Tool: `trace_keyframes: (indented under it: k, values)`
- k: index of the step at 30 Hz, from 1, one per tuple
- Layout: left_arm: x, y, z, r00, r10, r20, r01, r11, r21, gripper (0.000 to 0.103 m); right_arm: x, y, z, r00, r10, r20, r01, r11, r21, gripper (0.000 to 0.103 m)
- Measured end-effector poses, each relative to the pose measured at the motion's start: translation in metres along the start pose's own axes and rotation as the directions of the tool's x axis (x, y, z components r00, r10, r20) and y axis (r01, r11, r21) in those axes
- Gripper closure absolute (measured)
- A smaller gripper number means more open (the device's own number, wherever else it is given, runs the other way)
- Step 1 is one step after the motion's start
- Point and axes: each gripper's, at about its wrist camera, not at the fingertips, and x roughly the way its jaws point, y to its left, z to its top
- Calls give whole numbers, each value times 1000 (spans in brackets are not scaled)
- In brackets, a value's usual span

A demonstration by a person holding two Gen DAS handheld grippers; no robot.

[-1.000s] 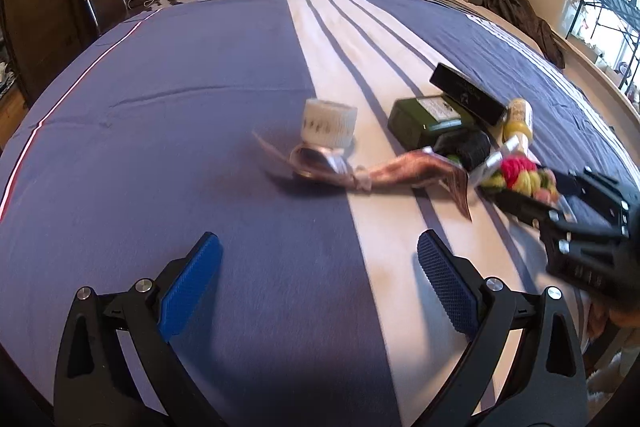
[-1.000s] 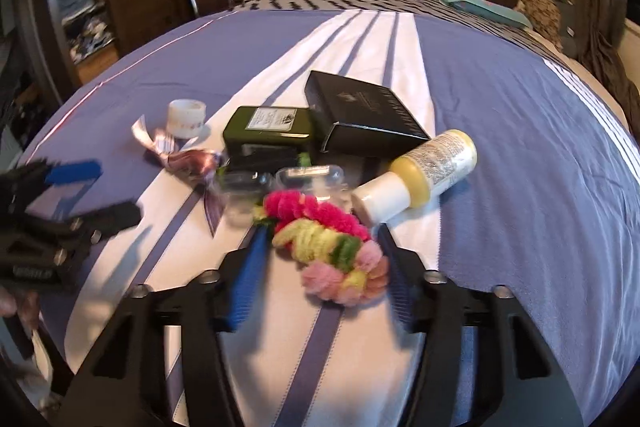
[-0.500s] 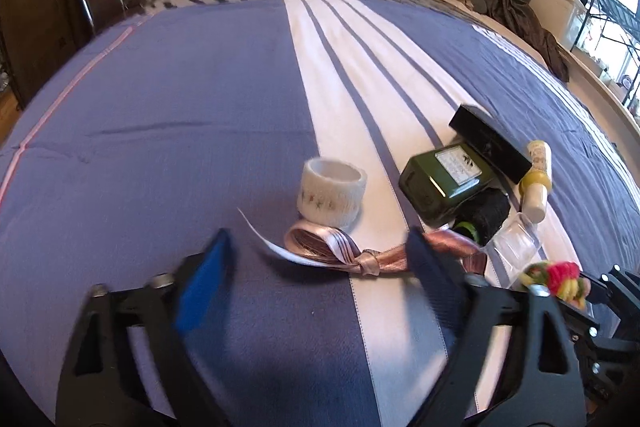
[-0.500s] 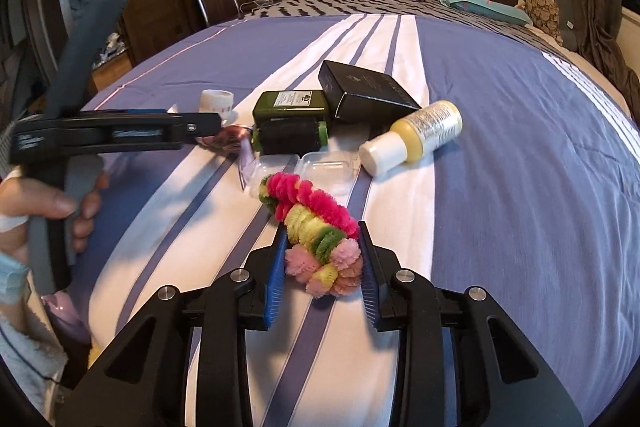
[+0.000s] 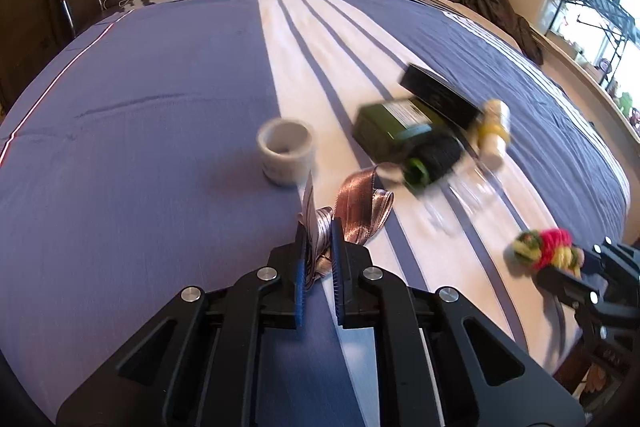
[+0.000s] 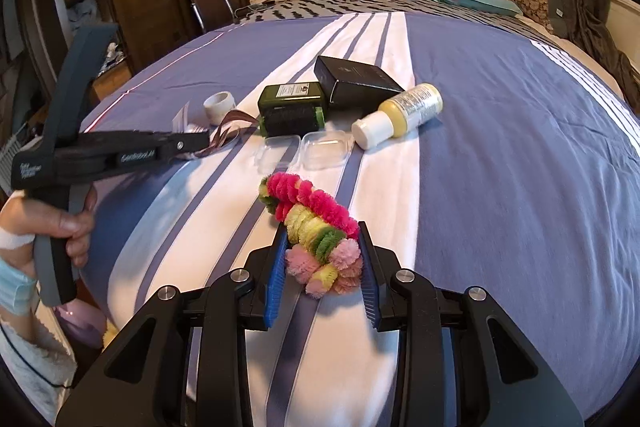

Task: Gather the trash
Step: 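Lift the ribbon and scrunchies off the bed toward the bin with both tools, then lower both tools over the black bin and open them to drop the items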

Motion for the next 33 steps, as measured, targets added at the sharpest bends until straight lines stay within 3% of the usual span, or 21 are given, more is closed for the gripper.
trace_keyframes:
  k: [14, 23, 33]
  values:
    - [-79, -47, -78, 998, -30, 51, 28, 999, 38, 99, -65, 12, -37, 998, -29, 49, 27, 999, 39, 70]
    - [-125, -68, -133, 996, -45, 71, 42, 998, 43, 99, -99, 22, -75, 998, -7, 63, 3, 998, 63, 70]
    - [-125, -95, -185, 997, -78, 2, 77, 994, 82, 99, -106, 27, -129, 1000, -10, -6, 10, 996, 84, 70]
